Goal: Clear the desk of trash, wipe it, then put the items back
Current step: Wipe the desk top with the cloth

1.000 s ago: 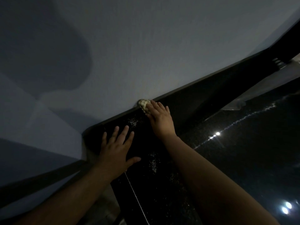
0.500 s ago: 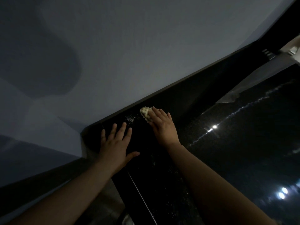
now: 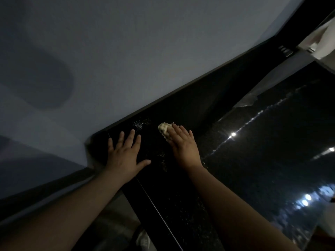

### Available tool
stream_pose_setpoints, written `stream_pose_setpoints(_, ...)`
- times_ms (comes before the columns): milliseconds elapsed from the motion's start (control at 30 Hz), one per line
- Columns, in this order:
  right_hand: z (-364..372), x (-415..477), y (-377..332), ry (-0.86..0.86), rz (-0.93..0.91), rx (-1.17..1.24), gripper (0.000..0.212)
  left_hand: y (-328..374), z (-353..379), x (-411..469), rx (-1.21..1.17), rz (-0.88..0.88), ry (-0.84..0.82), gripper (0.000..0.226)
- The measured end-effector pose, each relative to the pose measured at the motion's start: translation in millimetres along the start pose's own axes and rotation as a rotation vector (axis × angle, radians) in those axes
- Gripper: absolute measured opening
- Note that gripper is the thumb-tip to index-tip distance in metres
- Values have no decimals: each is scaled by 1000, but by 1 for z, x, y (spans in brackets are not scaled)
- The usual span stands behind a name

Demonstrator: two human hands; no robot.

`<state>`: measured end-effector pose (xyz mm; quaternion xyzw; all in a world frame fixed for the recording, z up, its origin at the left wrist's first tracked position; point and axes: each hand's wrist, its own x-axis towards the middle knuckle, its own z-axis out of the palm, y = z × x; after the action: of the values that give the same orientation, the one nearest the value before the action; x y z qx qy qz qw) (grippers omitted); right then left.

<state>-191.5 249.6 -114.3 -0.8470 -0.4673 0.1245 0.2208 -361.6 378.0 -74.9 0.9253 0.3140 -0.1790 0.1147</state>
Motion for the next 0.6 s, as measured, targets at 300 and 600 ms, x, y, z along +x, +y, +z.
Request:
stream_pose_setpoints(300,-4,-39,11,22,57,-13,49,28,15,-38,-70,112,-50,91)
stream_pose_setpoints(600,-11,-76,18,32,130,-16,50,50,24,-62,-19,151,-50,90)
